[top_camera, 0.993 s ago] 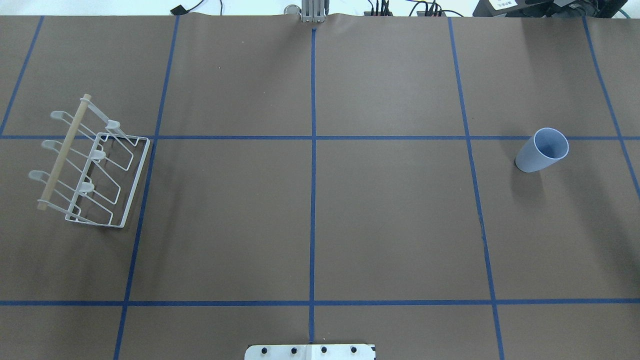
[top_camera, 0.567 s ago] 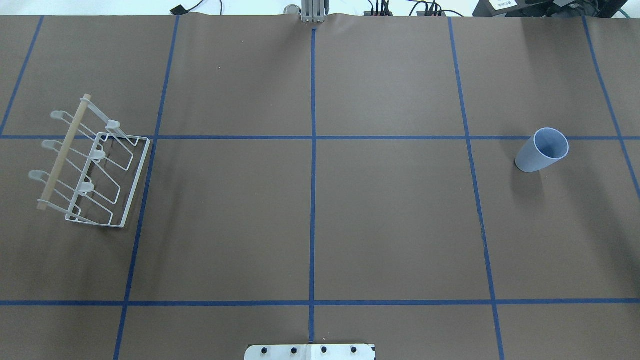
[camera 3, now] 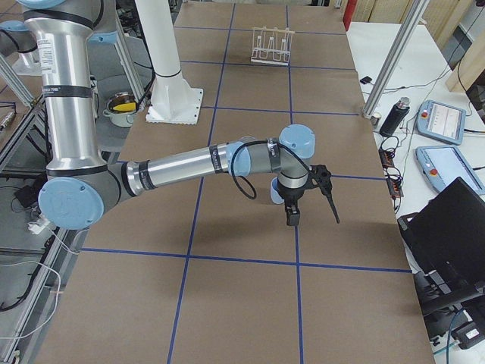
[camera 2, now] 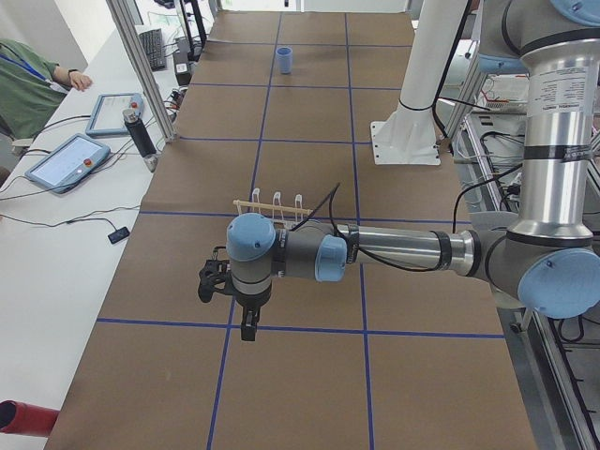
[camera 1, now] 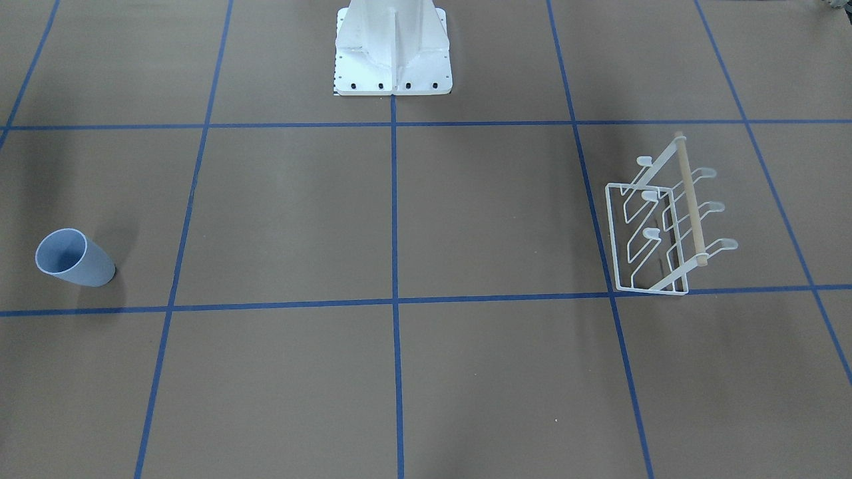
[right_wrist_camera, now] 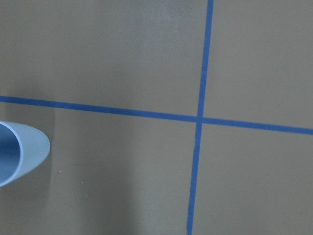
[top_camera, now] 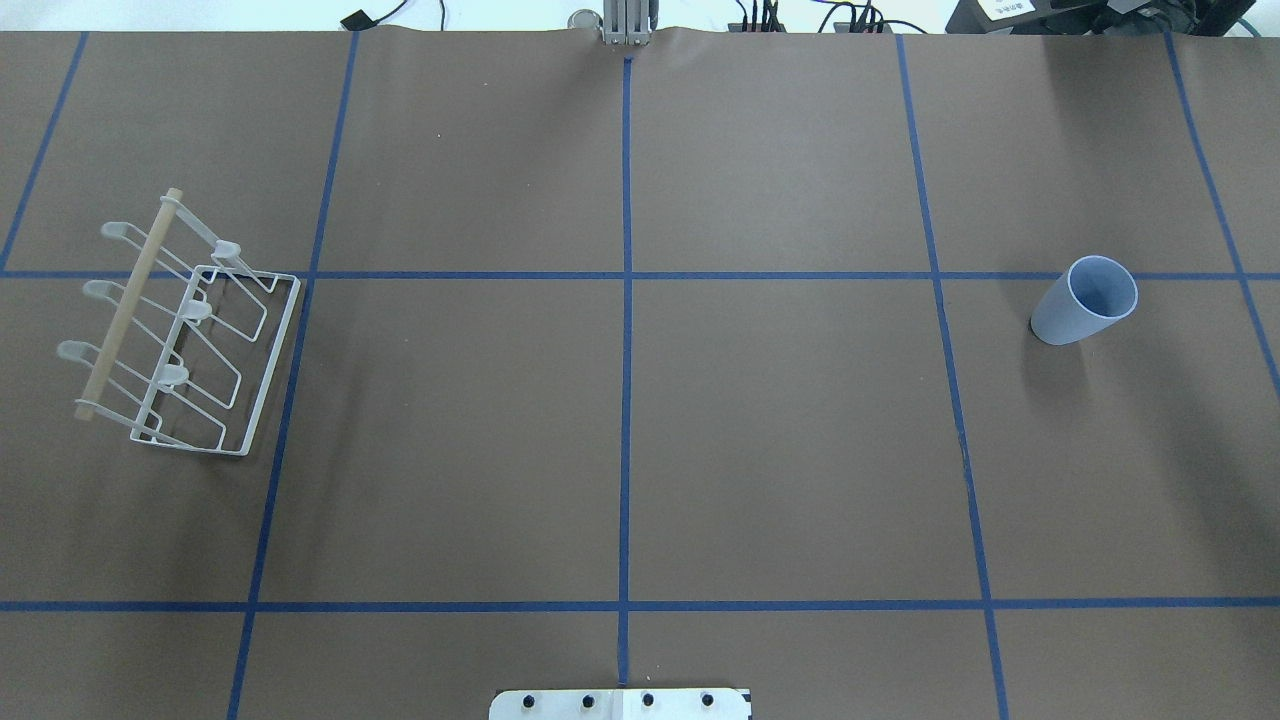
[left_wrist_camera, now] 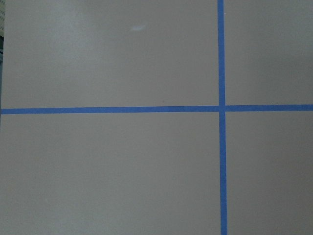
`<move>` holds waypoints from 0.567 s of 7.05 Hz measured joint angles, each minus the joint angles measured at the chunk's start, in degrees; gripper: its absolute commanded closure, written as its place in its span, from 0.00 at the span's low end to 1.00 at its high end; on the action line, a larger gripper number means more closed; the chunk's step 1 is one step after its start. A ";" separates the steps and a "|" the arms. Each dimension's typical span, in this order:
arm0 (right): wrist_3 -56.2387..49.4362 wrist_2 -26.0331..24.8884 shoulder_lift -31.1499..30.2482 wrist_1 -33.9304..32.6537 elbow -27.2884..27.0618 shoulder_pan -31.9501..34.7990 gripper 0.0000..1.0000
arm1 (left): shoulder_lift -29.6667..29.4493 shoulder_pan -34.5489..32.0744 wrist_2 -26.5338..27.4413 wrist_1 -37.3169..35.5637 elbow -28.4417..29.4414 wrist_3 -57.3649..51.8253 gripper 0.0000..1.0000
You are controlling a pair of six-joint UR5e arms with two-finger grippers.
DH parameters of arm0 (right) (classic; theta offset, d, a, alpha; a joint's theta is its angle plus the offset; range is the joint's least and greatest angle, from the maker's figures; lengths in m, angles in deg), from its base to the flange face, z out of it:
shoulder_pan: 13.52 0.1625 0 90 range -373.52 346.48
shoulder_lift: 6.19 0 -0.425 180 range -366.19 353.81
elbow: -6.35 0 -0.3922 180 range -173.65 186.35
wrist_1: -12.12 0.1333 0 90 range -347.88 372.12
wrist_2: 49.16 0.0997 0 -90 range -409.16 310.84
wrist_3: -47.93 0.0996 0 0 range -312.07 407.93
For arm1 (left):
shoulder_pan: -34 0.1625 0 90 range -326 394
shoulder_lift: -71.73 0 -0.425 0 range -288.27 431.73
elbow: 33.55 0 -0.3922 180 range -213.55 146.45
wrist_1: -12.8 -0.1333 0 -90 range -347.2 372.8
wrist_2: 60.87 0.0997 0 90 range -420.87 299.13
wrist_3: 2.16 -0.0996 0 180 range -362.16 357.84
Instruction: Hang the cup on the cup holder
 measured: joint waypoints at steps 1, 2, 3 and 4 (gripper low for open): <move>0.20 -0.08 0.44 1.63 0.37 -2.46 0.00 | -0.03 0.29 -1.24 0.32 -0.19 0.18 0.02; 1.32 -0.28 1.00 4.14 0.73 -6.46 0.00 | 0.15 0.73 -1.79 0.79 -0.25 0.22 0.02; 5.48 -0.31 2.06 6.63 0.97 -10.70 0.00 | 0.51 0.98 -1.99 1.04 -0.14 0.07 0.02; 11.09 -0.26 3.24 9.07 1.34 -14.00 0.00 | 0.68 1.07 -2.06 1.18 -0.08 -0.05 0.02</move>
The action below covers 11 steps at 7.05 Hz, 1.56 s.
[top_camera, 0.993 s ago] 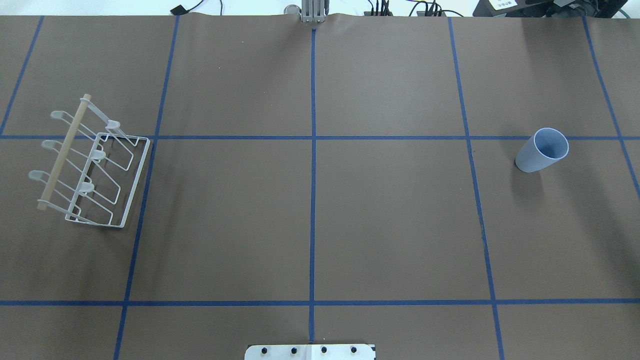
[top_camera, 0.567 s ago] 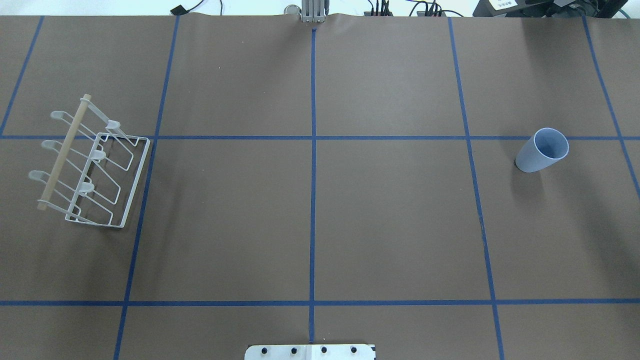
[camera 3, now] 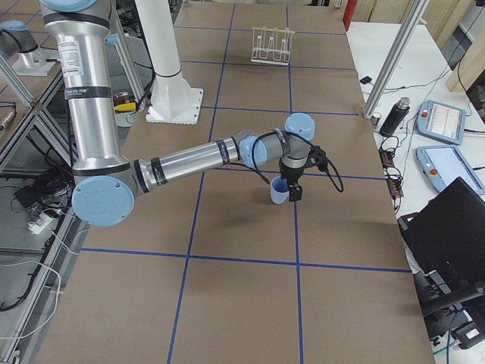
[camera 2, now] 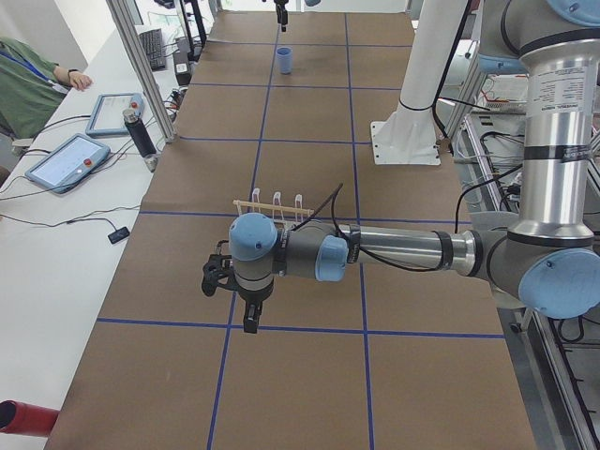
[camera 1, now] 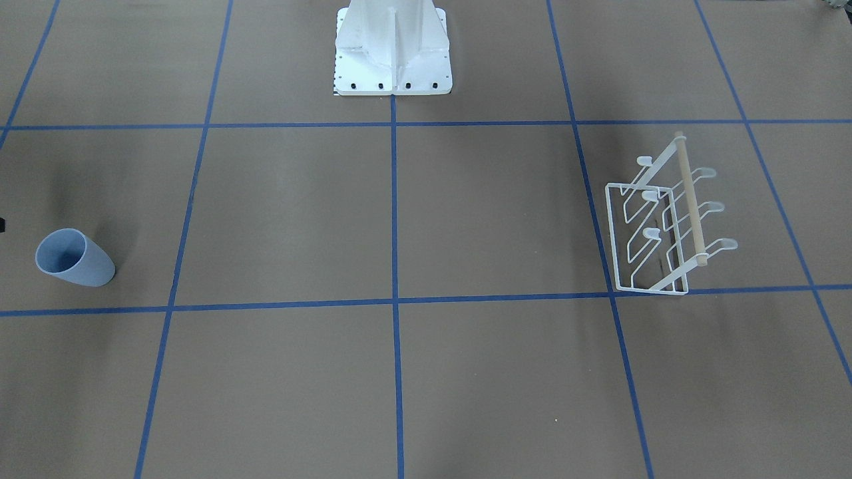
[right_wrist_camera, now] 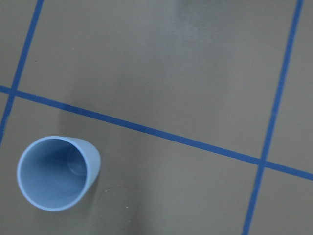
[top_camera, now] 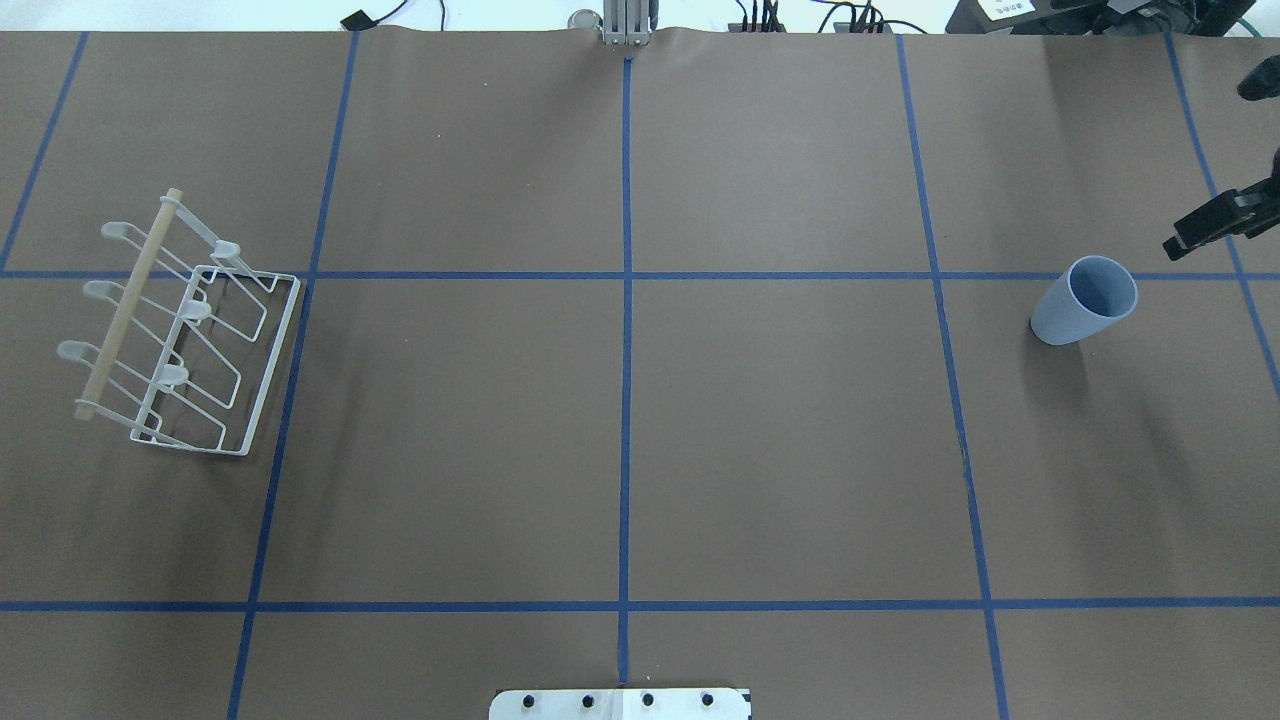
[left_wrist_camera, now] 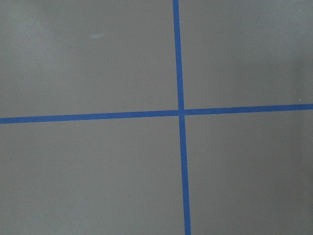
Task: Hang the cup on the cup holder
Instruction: 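Lower the right gripper onto the rim of the light blue cup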
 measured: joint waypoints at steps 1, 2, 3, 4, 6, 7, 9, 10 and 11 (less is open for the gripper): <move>3.16 0.03 0.60 1.54 0.84 -1.89 0.00 | 0.08 0.02 -0.02 0.32 0.08 -0.01 0.02; 4.38 0.04 0.93 2.20 2.12 -3.02 0.00 | 0.11 0.04 -0.03 0.83 0.11 0.07 0.02; 4.80 0.07 1.71 2.42 3.81 -3.74 0.00 | 0.13 0.04 -0.03 1.06 0.08 0.12 0.02; 4.93 0.13 3.02 2.49 6.02 -4.14 0.00 | 0.16 0.05 -0.03 1.14 0.04 0.10 0.02; 4.87 0.29 5.64 2.49 10.45 -4.69 0.00 | 0.13 0.05 -0.03 1.18 -0.05 0.03 0.02; 4.80 0.44 6.17 2.51 12.23 -5.04 0.00 | 0.10 0.05 -0.19 1.21 -0.12 0.02 0.02; 4.67 1.58 5.92 2.47 13.68 -5.45 0.07 | 0.09 0.07 -1.06 1.32 -0.19 0.02 0.02; 4.66 2.98 5.58 2.46 13.73 -5.47 0.54 | 0.09 0.09 -1.26 1.35 -0.23 0.00 0.02; 4.81 4.84 5.18 2.41 13.69 -5.48 1.00 | 0.09 0.08 -1.37 1.38 -0.25 -0.04 0.02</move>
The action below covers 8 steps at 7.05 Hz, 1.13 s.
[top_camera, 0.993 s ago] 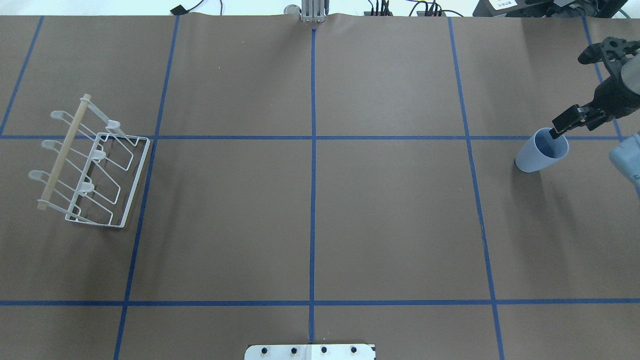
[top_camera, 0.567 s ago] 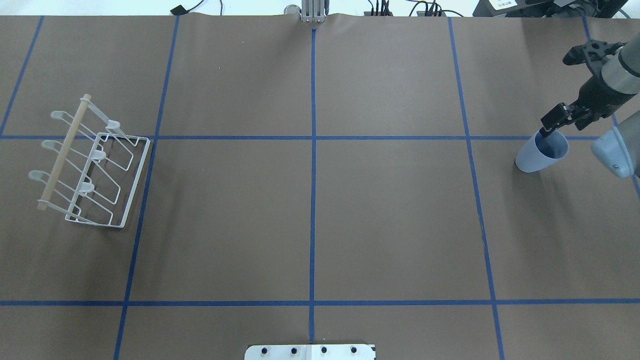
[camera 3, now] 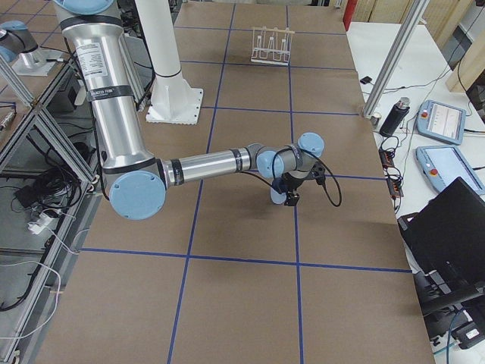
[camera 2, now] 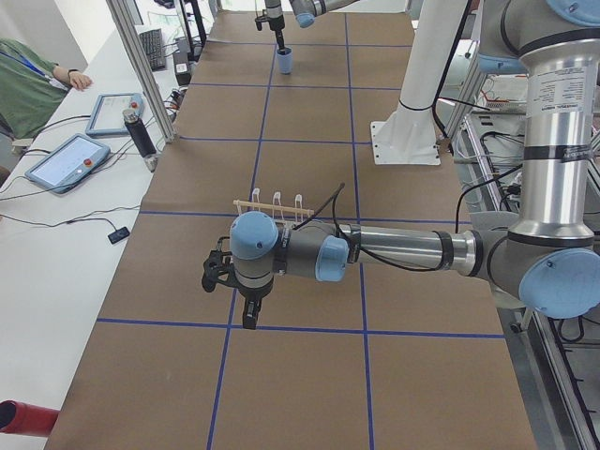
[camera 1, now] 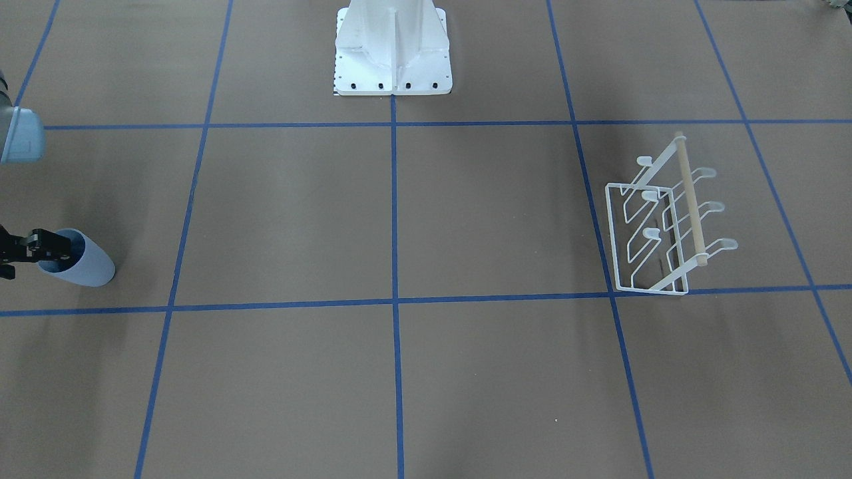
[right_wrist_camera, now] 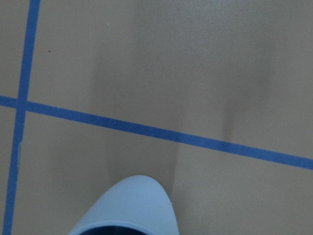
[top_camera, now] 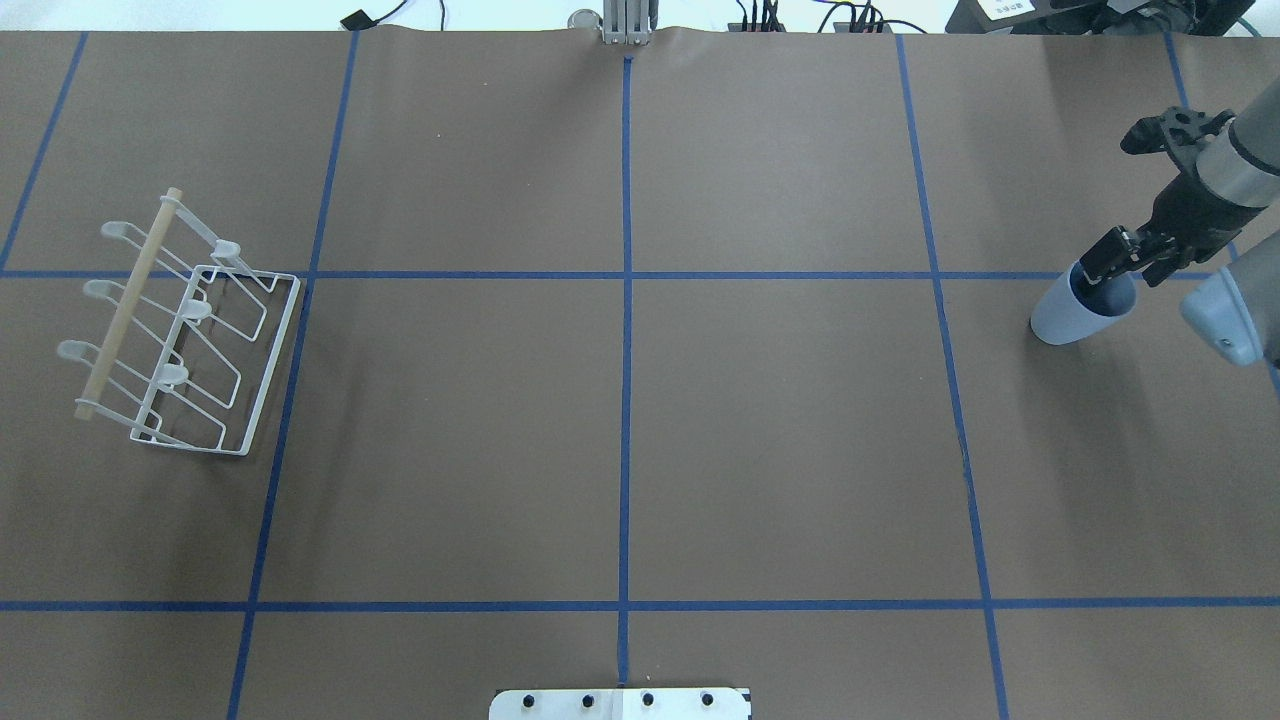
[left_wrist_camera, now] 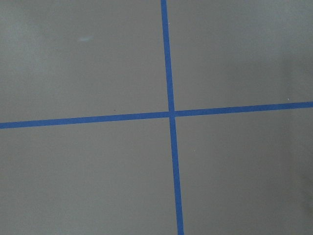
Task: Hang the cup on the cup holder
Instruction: 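Grip the cup rim with the right gripper and tip it sideways, lifting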
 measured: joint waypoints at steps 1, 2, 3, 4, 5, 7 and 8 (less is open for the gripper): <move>0.01 1.49 -0.55 -0.01 -0.14 0.02 1.00 | 0.00 -0.02 -0.04 0.04 -0.06 -0.02 0.02; -0.32 2.06 -1.36 0.13 -0.46 0.07 1.00 | 0.00 -0.02 -0.41 0.04 -0.15 0.04 0.02; -0.54 2.16 -1.85 0.23 -0.97 0.11 1.00 | 0.00 -0.02 -1.70 -0.01 -0.23 0.26 0.02; -0.63 2.03 -2.16 0.30 -1.79 0.16 1.00 | 0.00 0.02 -3.76 -0.04 -0.24 0.46 0.02; -0.63 2.03 -2.39 0.33 -3.37 0.20 1.00 | -0.05 0.05 -5.72 -0.05 -0.26 0.51 0.02; 0.86 4.20 -2.38 0.99 -9.60 0.15 1.00 | -0.72 0.21 -7.59 0.72 -0.37 0.27 0.02; 4.60 5.76 -1.88 3.72 -12.93 0.06 1.00 | -1.50 0.75 -8.25 2.06 -0.42 0.50 0.02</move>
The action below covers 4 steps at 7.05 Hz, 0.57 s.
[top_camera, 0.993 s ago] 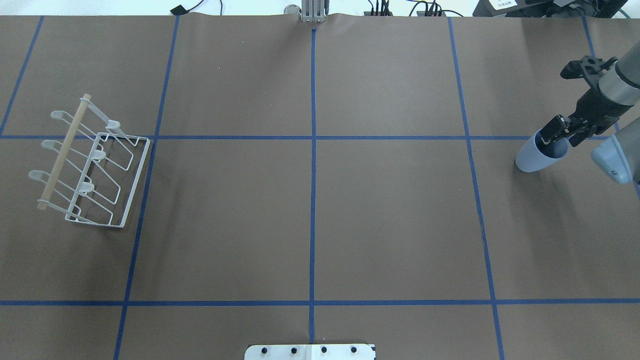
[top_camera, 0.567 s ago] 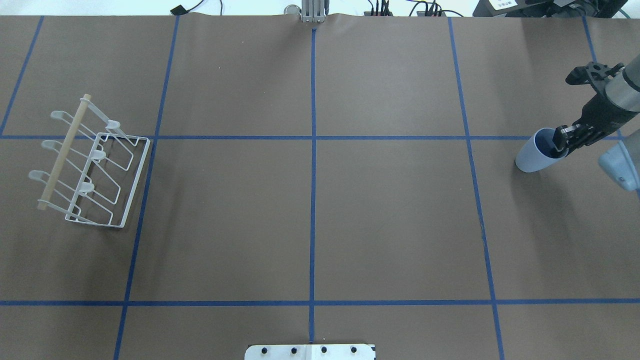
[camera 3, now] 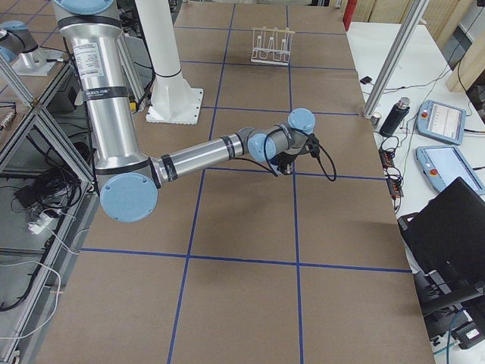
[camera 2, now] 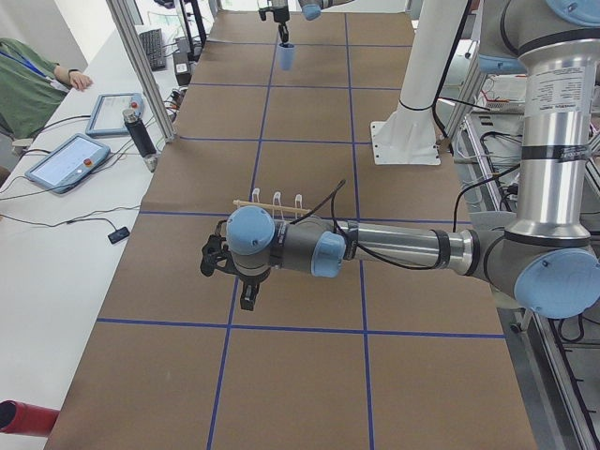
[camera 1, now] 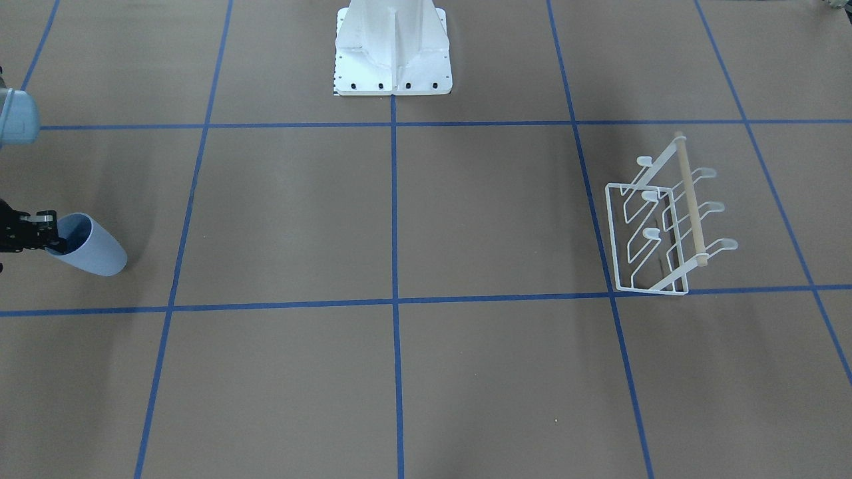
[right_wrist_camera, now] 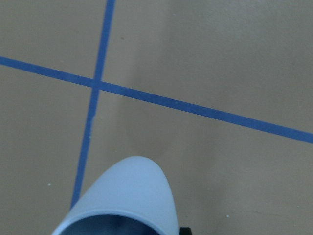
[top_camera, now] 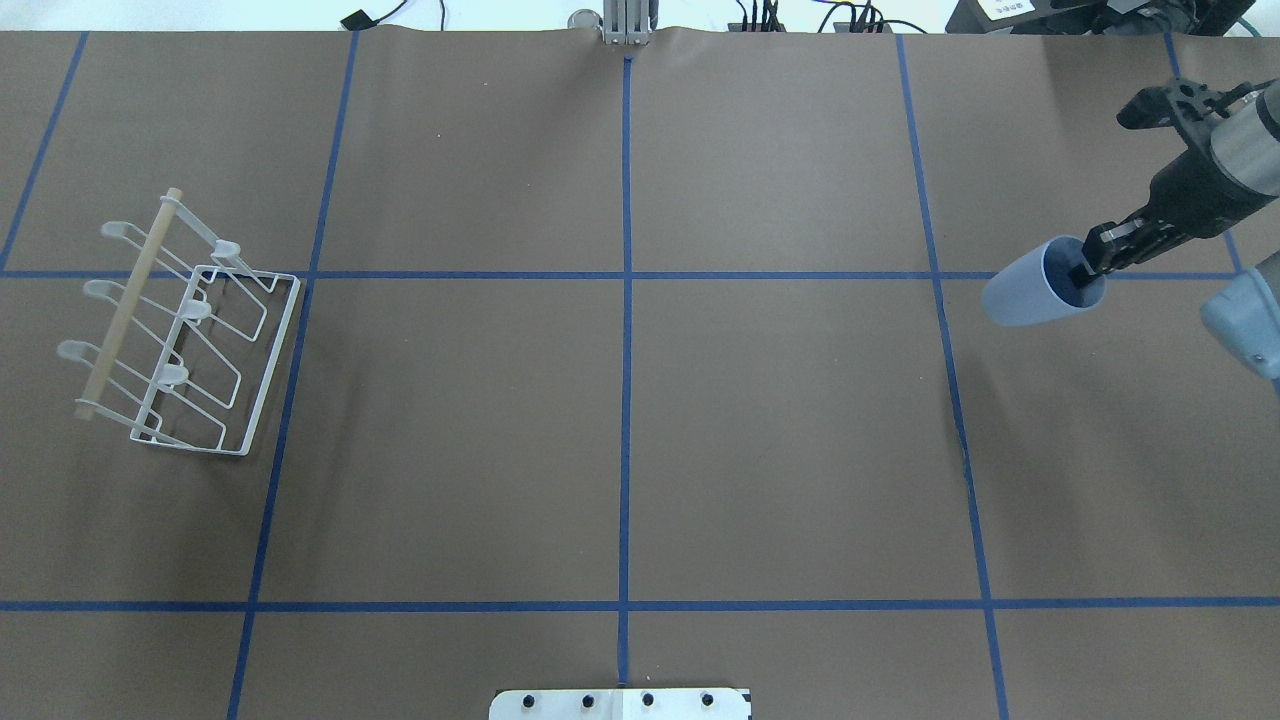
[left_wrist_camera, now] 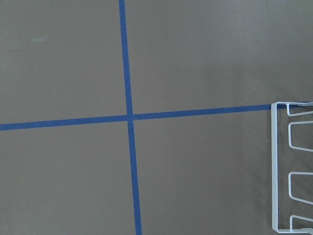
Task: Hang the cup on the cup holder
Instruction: 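Grip the cup rim with the right gripper and tip it sideways, lifting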
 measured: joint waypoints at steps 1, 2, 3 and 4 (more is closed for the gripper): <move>7.98 0.77 0.83 6.51 -2.09 -0.41 1.00 | -1.56 0.80 -0.38 0.86 -0.02 1.78 0.02; 20.51 0.89 2.20 16.93 -2.67 -1.92 1.00 | -3.88 1.60 -0.74 2.16 -0.20 7.44 0.02; 35.05 0.28 3.72 29.14 -2.48 -4.50 1.00 | -5.85 2.92 -1.46 6.03 -0.66 16.79 0.02; 47.11 -1.18 4.83 39.42 -2.43 -6.93 1.00 | -6.94 4.81 -2.17 13.04 -1.11 28.37 0.02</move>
